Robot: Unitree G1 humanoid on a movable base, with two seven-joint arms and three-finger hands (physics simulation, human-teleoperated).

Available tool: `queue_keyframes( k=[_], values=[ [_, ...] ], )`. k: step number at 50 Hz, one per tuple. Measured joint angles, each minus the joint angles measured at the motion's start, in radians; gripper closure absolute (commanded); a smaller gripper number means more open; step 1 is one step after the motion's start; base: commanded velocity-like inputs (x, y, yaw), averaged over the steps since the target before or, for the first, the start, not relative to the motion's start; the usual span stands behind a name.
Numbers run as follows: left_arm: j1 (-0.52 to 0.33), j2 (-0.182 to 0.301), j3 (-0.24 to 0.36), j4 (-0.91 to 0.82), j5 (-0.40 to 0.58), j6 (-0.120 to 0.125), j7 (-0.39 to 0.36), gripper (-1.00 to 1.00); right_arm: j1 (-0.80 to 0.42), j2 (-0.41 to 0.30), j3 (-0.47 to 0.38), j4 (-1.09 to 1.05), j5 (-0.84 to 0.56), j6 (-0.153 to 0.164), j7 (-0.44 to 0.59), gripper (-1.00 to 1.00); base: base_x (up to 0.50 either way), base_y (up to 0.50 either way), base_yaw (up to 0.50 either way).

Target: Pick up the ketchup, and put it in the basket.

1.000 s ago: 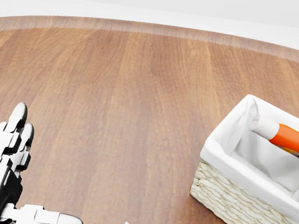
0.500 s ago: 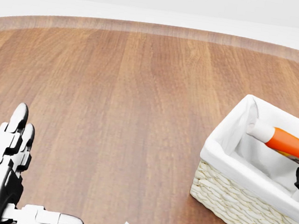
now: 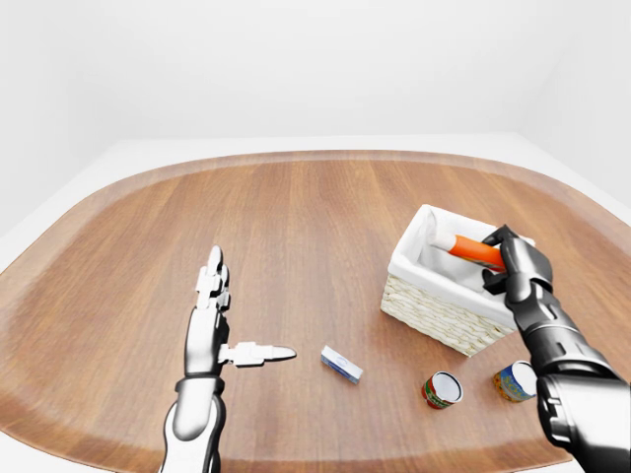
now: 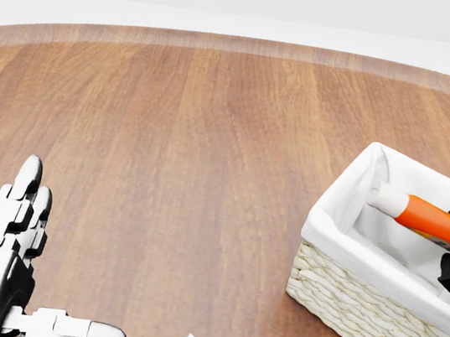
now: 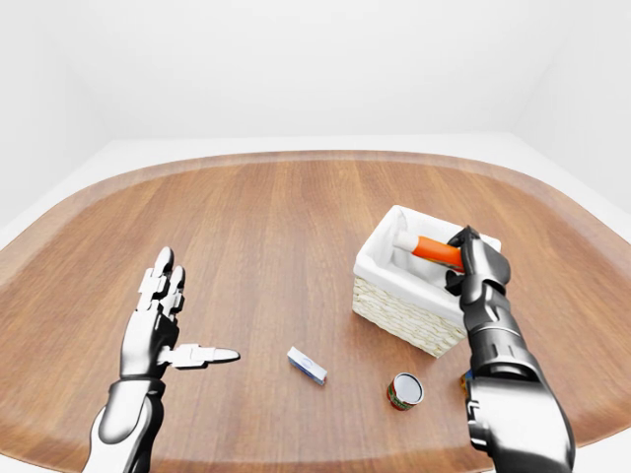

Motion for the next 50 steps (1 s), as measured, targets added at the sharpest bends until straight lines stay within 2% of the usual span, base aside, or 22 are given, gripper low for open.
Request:
queue_keyframes(
  k=[1,2,3,4,26,31,41,50],
  values=[
    [0.0,0.0,0.0,0.0,0.0,0.0,0.0,-1.0,-0.001,0.0,0.001,0.003,0.0,-0.001,-0.002,1.0,0.0,0.0,0.0],
    [0.0,0.0,0.0,0.001,0.0,0.0,0.0,-1.0,-0.002,0.0,0.002,0.006,0.001,-0.002,-0.003,0.44,0.0,0.0,0.0],
    [0.0,0.0,0.0,0.001,0.0,-0.001,0.0,-1.0,-0.002,0.001,0.003,0.008,0.0,-0.002,-0.006,-0.72,0.0,0.0,0.0],
    [0.0,0.0,0.0,0.001,0.001,-0.001,0.0,-1.0,-0.002,0.002,0.003,0.01,-0.001,-0.003,-0.009,-1.0,0.0,0.0,0.0],
    [0.002,0.0,-0.003,0.0,0.003,-0.002,-0.001,-1.0,0.007,-0.009,-0.021,-0.032,-0.017,-0.008,-0.04,-1.0,0.0,0.0,0.0],
    [0.004,0.001,-0.005,-0.001,0.005,-0.003,-0.001,-1.0,0.033,-0.012,-0.043,-0.152,-0.021,0.031,-0.001,-1.0,0.0,0.0,0.0],
    [0.008,0.001,-0.005,-0.008,0.003,-0.002,-0.003,-1.0,0.097,-0.011,-0.116,-0.499,-0.048,0.155,0.141,-1.0,0.0,0.0,0.0],
    [0.011,0.001,-0.003,-0.014,0.002,-0.001,-0.005,-1.0,0.142,-0.005,-0.172,-0.766,-0.078,0.156,0.264,-1.0,0.0,0.0,0.0]
  ],
)
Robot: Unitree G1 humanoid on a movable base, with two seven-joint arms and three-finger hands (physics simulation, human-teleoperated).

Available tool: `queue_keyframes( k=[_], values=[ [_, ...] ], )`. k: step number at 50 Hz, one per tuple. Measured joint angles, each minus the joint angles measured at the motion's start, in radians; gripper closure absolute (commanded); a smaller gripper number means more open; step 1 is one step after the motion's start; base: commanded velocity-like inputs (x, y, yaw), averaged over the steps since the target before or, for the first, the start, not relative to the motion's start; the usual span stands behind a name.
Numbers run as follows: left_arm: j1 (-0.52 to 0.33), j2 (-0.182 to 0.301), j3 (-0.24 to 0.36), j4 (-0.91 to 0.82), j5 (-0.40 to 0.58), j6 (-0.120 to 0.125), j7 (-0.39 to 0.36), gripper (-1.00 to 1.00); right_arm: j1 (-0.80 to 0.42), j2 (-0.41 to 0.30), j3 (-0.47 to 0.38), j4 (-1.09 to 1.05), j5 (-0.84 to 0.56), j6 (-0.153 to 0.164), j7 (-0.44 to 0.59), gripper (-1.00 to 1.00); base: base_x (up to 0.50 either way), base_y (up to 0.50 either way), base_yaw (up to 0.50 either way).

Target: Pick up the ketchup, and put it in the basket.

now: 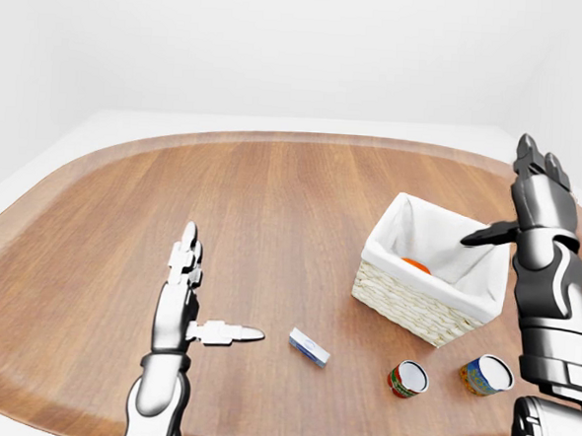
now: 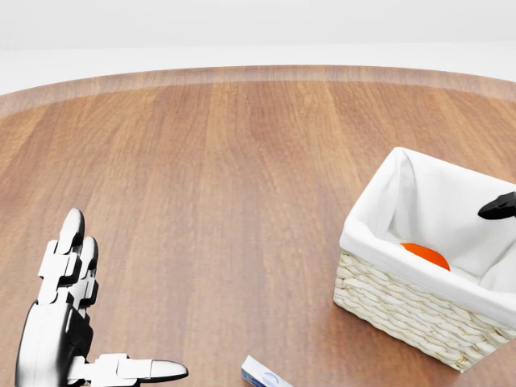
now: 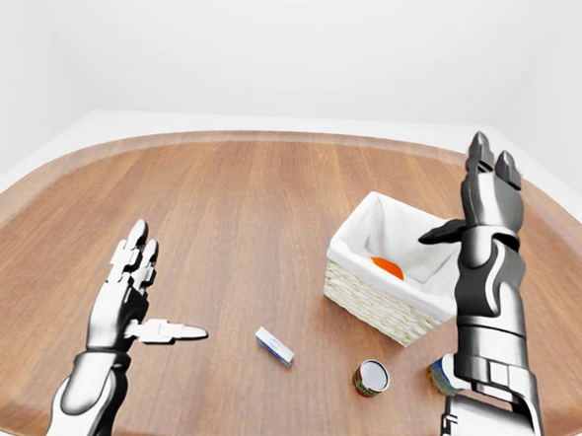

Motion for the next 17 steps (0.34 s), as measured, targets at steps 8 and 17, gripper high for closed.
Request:
queue_keyframes(
  k=[8,17],
  values=[
    [0.001,-0.001,0.0,-0.002,0.0,0.0,-0.001,-1.0,0.049,0.007,-0.052,-0.269,-0.028,0.0,0.131,-1.0,0.0,0.0,0.0],
    [0.004,-0.001,-0.003,-0.007,0.001,0.001,0.0,-1.0,0.081,-0.001,-0.117,-0.65,-0.089,0.0,0.367,-1.0,0.0,0.0,0.0]
  ],
)
